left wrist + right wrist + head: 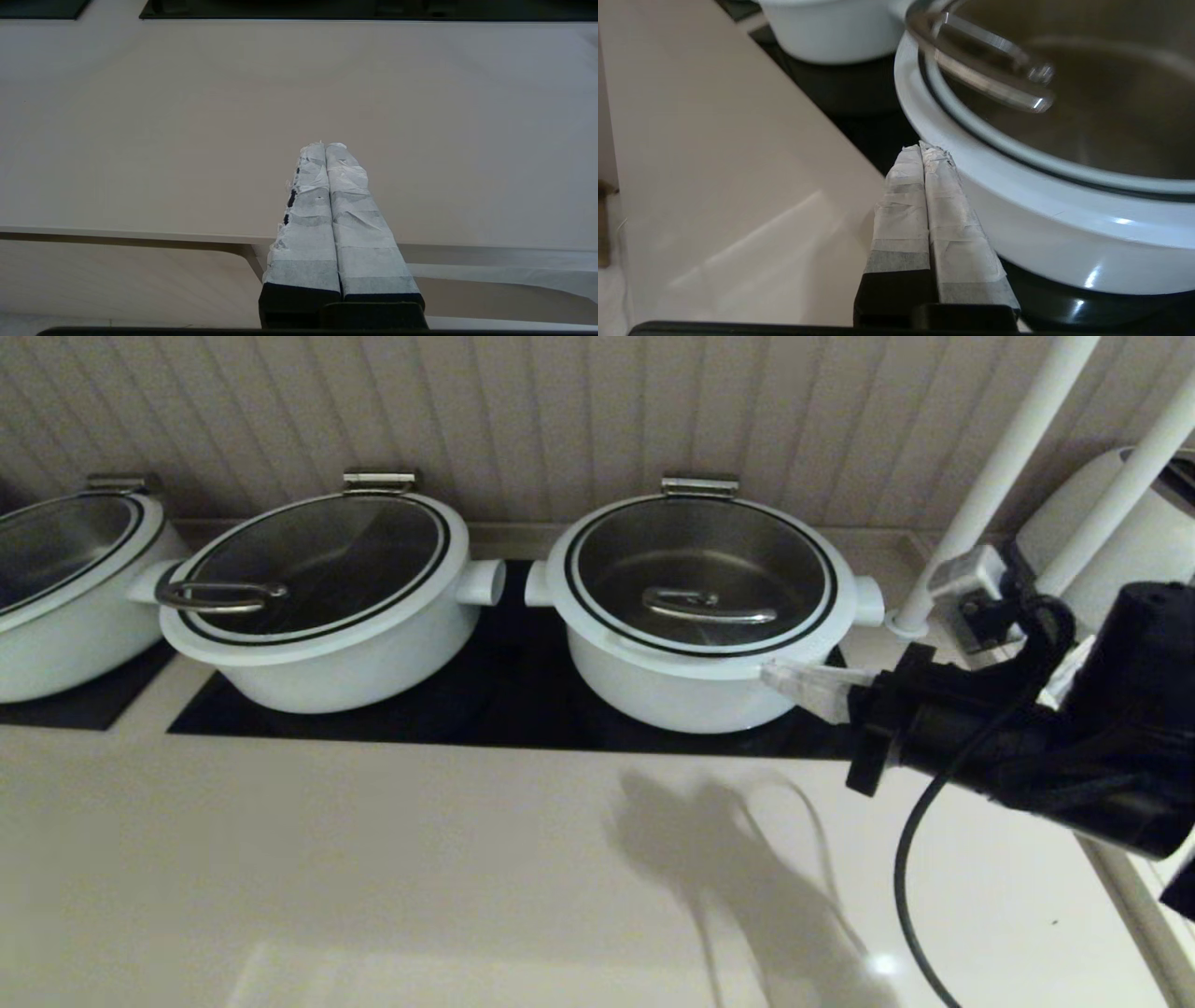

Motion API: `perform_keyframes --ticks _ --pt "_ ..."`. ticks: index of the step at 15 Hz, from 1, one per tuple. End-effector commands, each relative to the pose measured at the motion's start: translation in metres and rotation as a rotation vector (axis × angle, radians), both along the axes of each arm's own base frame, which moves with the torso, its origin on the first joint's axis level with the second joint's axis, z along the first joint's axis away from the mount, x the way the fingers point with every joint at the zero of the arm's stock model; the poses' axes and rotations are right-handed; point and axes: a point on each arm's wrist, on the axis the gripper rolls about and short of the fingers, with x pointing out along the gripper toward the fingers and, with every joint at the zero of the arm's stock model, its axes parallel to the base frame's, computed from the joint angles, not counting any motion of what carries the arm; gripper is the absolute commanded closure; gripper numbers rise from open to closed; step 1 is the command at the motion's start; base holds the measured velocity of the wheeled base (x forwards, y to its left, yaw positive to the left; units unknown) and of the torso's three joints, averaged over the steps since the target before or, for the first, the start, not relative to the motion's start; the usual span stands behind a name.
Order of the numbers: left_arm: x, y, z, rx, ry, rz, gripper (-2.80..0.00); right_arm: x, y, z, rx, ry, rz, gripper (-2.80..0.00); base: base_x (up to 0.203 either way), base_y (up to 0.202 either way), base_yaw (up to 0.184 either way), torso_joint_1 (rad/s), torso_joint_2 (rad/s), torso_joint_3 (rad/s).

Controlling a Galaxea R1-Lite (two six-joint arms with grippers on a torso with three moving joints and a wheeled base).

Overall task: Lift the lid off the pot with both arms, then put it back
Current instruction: Open the food pot lid a small opening with the right arm

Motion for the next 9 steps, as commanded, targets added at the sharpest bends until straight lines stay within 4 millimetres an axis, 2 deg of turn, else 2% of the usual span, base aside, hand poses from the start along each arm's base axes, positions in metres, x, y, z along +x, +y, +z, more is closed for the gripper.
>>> perform_keyframes --ticks 1,6,9 --pt "0.0 0.0 0.0 0.0 -0.001 0.002 0.0 0.009 0.006 -0.01 -0.015 0.025 0.004 0.0 0.0 0.0 0.0 0.0 0.0 0.0" --pt "0.0 0.0 0.0 0.0 -0.001 0.0 0.0 0.036 0.02 0.002 0.013 -0.024 -0.059 0.0 0.0 0.0 0.0 0.0 0.0 0.0" --pt "0.0 0.0 0.0 0.0 -0.001 0.0 0.0 0.043 0.022 -0.001 0.013 -0.018 -0.079 0.0 0.0 0.0 0.0 0.0 0.0 0.0"
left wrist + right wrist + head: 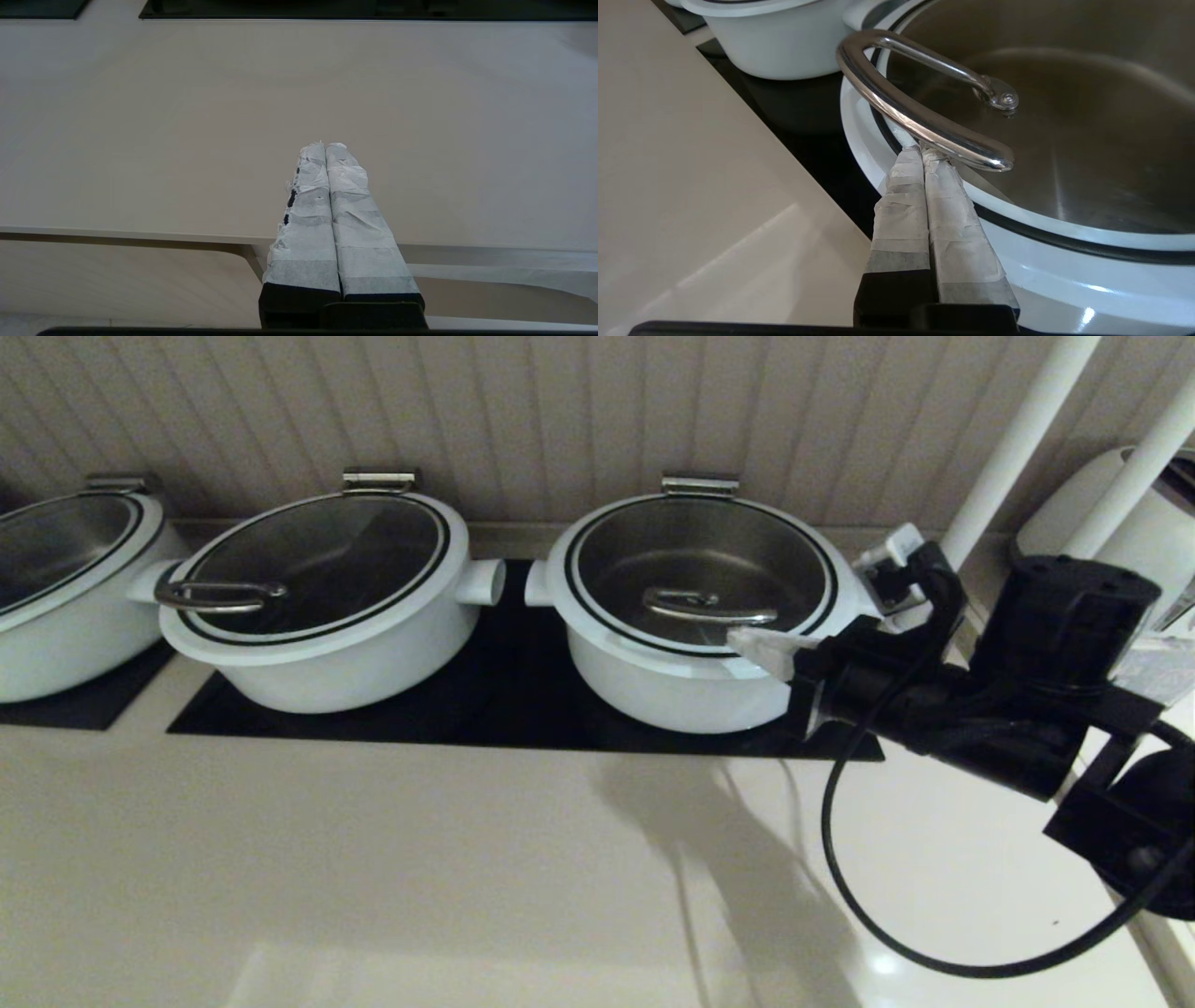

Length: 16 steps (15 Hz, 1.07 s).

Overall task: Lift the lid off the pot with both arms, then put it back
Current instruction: Open the food pot lid a small opening with the right arm

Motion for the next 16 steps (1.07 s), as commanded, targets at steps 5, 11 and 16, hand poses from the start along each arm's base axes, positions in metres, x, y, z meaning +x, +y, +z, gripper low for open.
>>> perform_keyframes --ticks 5,11,16 --pt "0.0 0.0 0.0 0.0 -0.001 0.001 0.0 0.019 0.01 -0.006 0.012 0.016 -0.004 0.0 0.0 0.0 0.0 0.0 0.0 0.0" --pt "0.0 0.0 0.0 0.0 -0.001 0.0 0.0 0.034 0.017 -0.004 0.029 -0.006 -0.032 0.0 0.0 0.0 0.0 0.0 0.0 0.0" --pt "0.0 0.0 0.0 0.0 -0.001 0.001 0.0 0.04 0.017 0.001 0.049 -0.044 -0.088 0.0 0.0 0.0 0.0 0.0 0.0 0.0"
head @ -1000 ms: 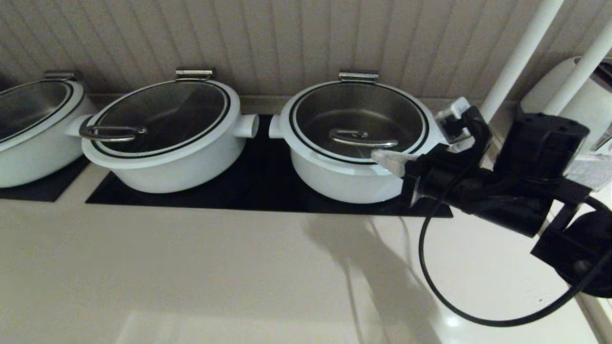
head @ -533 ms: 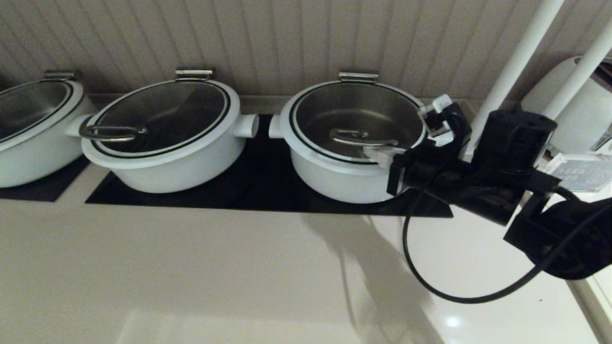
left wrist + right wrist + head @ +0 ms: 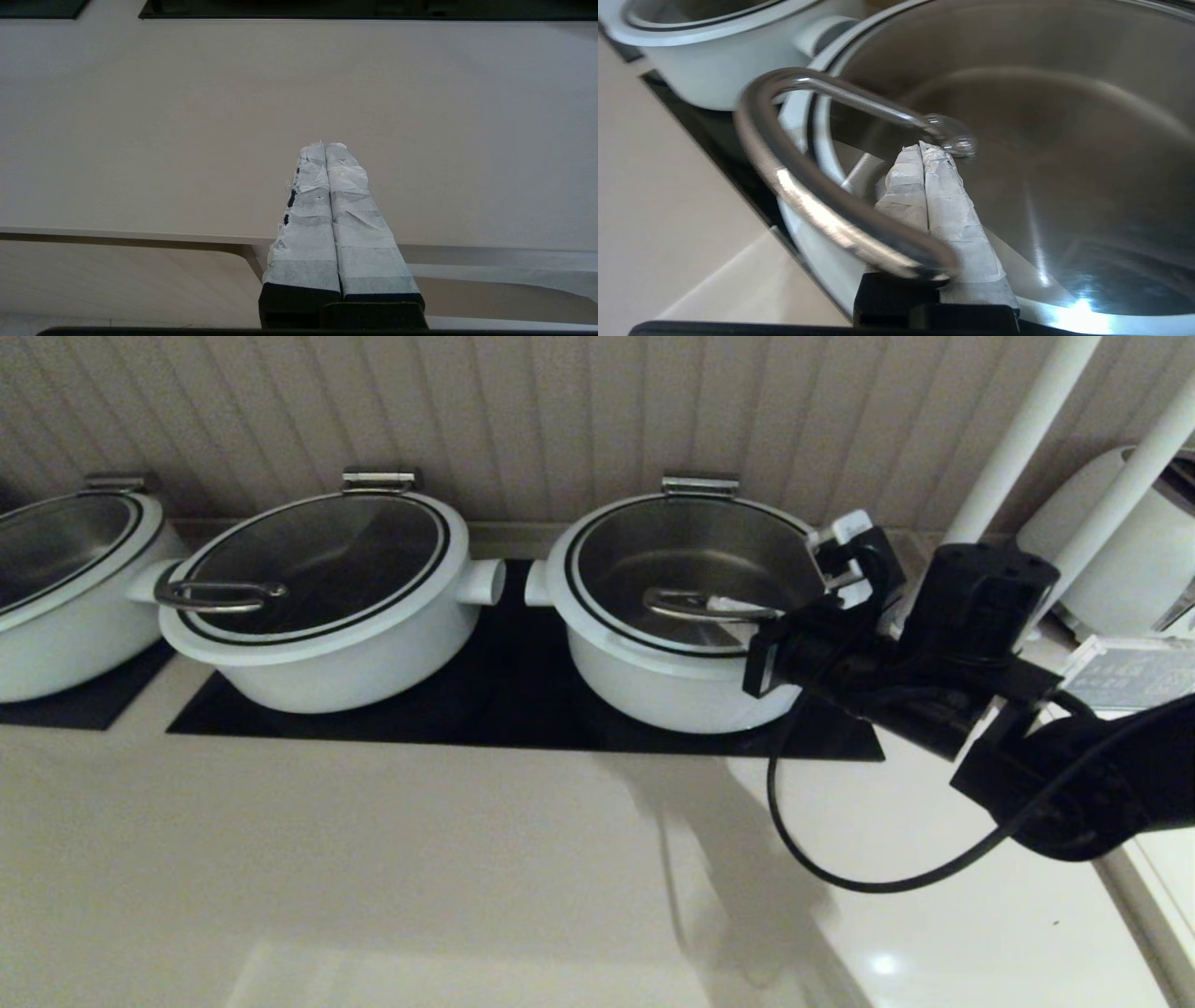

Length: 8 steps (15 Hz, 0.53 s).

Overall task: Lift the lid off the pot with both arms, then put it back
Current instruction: Open the food pot lid a small opening with the right arm

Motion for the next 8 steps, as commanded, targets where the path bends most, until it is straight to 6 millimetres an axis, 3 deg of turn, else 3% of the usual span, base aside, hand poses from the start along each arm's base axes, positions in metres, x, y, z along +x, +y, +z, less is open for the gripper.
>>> perform_keyframes --ticks 1,8 --pt "0.0 0.0 0.0 0.0 -0.001 0.0 0.0 0.0011 -0.0007 0.0026 0.008 -0.015 -0.01 0.0 0.0 0.0 0.0 0.0 0.0 0.0" --pt "0.0 0.0 0.0 0.0 -0.001 0.0 0.0 0.0003 -0.0049 0.0111 0.034 -0.057 -0.047 0.0 0.0 0.0 0.0 0.0 0.0 0.0"
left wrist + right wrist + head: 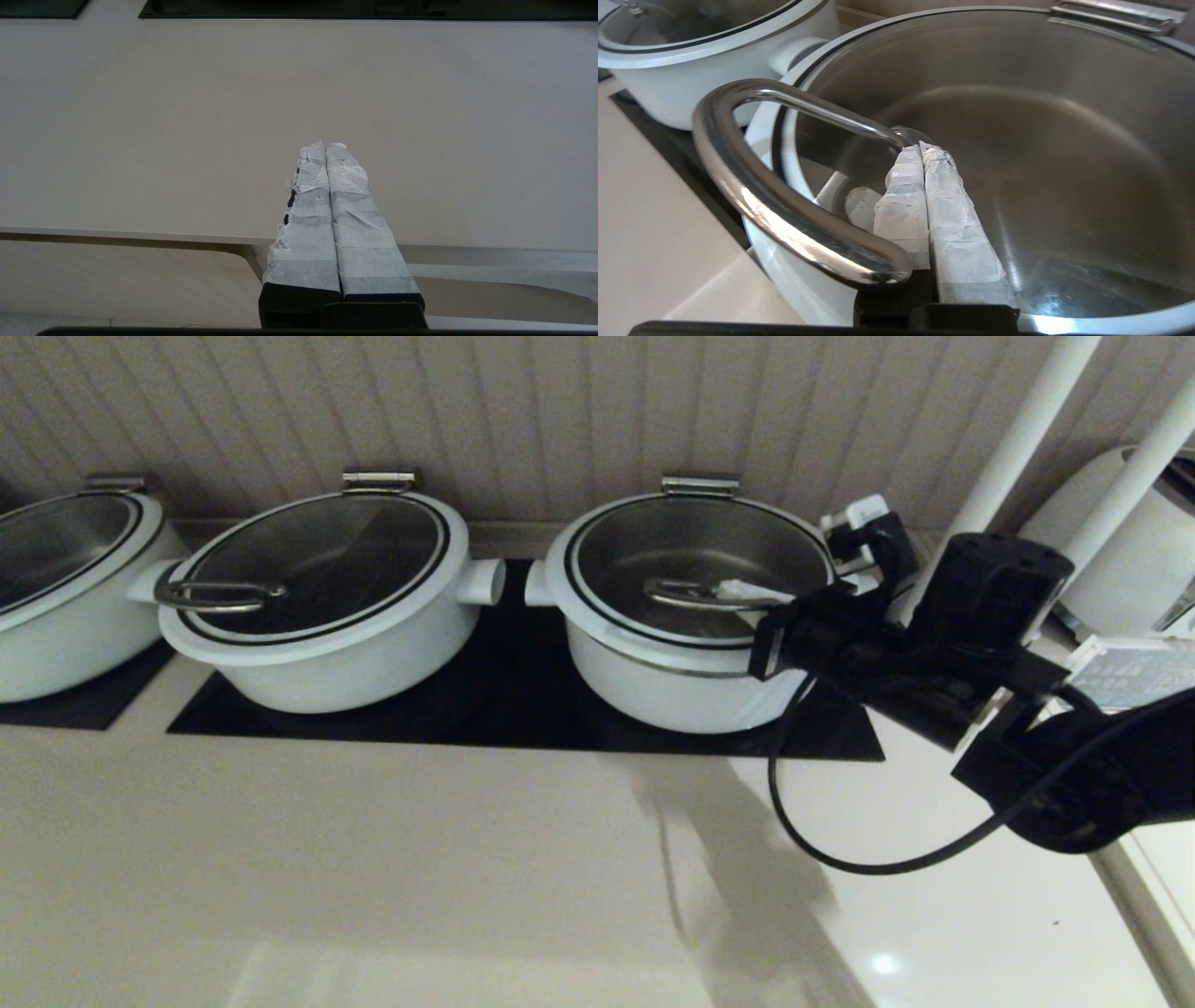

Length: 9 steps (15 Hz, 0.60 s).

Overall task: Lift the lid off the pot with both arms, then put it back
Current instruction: Open the food pot lid a small opening with the right arm

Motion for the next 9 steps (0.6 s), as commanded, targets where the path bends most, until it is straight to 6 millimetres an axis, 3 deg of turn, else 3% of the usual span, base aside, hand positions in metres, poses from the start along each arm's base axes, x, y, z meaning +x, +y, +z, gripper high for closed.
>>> perform_keyframes --ticks 1,9 --pt "0.0 0.0 0.0 0.0 -0.001 0.0 0.0 -0.002 -0.001 0.005 0.009 -0.016 0.0 0.0 0.0 0.0 0.0 0.0 0.0 0.0" --pt "0.0 0.0 0.0 0.0 -0.001 0.0 0.0 -0.001 -0.001 0.017 0.031 -0.054 -0.008 0.0 0.0 0.0 0.0 0.0 0.0 0.0"
